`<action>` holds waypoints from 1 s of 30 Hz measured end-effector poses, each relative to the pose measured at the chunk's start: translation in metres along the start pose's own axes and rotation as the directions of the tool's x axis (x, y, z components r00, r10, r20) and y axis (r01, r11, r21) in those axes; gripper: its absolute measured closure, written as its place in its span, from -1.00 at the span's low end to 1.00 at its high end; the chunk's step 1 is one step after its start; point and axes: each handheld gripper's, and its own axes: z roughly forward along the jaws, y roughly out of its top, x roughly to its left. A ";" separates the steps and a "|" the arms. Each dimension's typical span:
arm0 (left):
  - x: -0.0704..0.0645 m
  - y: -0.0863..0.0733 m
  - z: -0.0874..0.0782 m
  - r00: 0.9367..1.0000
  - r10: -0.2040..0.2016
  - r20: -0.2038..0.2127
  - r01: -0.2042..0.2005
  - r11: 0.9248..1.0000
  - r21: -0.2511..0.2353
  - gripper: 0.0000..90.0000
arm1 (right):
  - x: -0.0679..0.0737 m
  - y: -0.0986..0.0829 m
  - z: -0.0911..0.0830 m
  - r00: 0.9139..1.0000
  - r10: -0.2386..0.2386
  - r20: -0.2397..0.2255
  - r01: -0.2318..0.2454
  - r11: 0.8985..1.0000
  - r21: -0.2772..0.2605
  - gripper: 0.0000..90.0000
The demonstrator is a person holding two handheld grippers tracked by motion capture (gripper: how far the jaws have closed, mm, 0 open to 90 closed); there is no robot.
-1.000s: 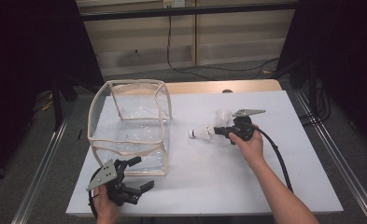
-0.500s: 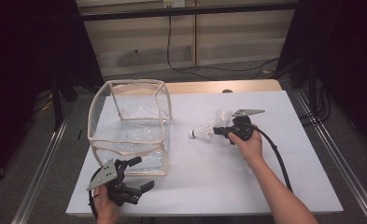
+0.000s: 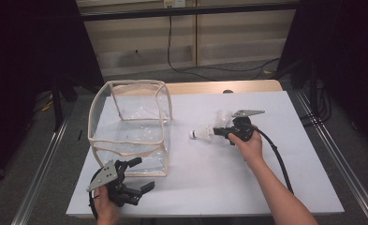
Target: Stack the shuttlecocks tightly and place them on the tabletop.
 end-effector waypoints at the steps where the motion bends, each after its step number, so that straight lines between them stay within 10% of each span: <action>1: 0.000 0.000 0.000 1.000 0.000 0.000 0.000 1.000 0.000 -0.94 | 0.000 0.000 0.000 1.000 -0.001 0.000 0.001 1.000 -0.002 1.00; 30: 0.000 0.000 0.000 1.000 0.001 0.001 -0.001 1.000 -0.001 -0.94 | 0.002 -0.003 0.007 0.999 0.010 -0.037 -0.010 1.000 0.000 1.00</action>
